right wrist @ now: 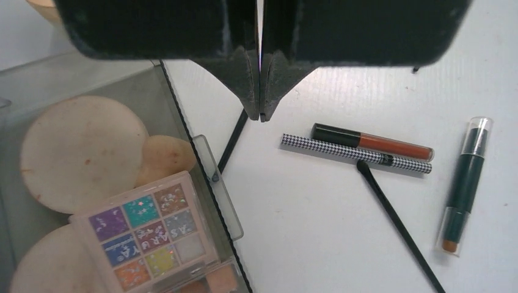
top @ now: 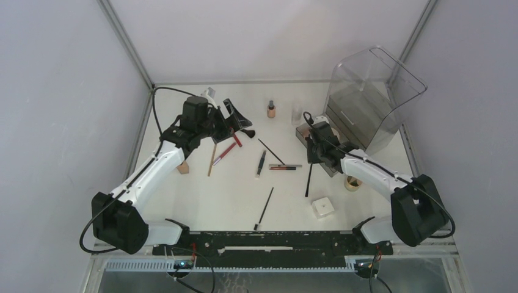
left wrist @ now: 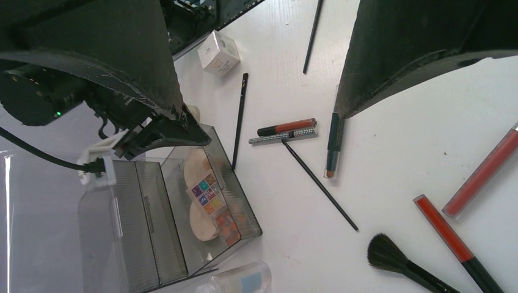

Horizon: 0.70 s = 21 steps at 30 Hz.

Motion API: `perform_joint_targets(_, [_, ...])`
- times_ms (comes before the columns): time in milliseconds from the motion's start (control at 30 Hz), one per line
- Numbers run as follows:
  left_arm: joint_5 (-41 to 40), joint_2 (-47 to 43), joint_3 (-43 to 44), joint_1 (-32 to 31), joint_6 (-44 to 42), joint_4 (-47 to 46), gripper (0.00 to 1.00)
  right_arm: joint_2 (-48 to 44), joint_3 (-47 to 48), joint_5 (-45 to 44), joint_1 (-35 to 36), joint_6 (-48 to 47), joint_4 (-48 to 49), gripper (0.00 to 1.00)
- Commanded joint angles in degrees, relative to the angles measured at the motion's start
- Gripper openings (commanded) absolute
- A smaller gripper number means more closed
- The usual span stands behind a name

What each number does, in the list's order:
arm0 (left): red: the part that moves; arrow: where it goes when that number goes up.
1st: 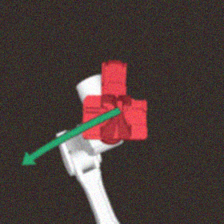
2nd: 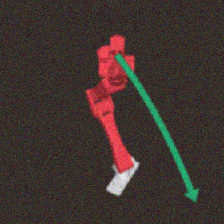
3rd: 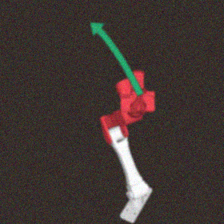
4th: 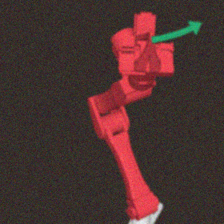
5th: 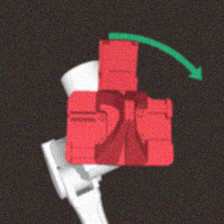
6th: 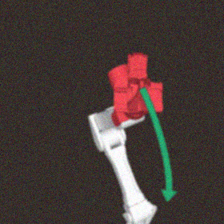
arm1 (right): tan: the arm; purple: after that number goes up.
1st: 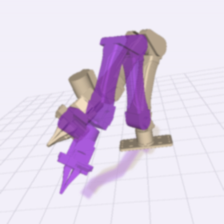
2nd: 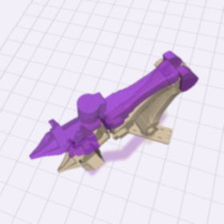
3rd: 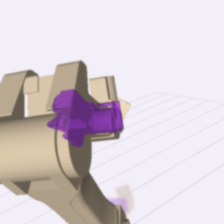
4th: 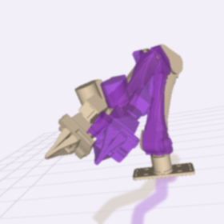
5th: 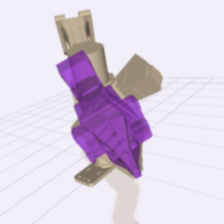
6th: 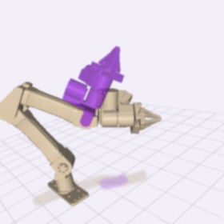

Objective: Organize the makeup
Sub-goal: Close the drawer in the storage box.

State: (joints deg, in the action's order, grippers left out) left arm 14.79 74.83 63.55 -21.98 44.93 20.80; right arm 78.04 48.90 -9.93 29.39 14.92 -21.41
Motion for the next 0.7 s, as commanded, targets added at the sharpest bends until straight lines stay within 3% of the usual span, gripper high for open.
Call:
perform_joint_targets(0, [0.17,-1.13,1.91,0.31,-2.08,-0.39,1.00,3.49,0.19,0.98,-0.82,1.61,2.93,0.00])
perform_joint_targets(267, [-0.74,-3.02,1.62,1.56,-3.21,0.87,1.00,12.12,4.28,-5.08,-4.40,0.27,5.34,0.00])
perform_joint_targets(400, [-0.57,-3.90,1.49,2.63,-4.33,2.02,1.00,14.95,10.53,-15.55,-7.43,0.35,5.56,0.00])
perform_joint_targets(500, [-0.68,-5.14,1.36,3.67,-4.96,2.79,1.00,20.39,18.63,-19.33,-9.62,0.54,-0.47,0.00])
perform_joint_targets(667, [-1.29,-6.93,0.60,4.98,-5.04,3.19,1.00,20.52,19.82,-14.58,-7.96,-1.75,1.63,0.00])
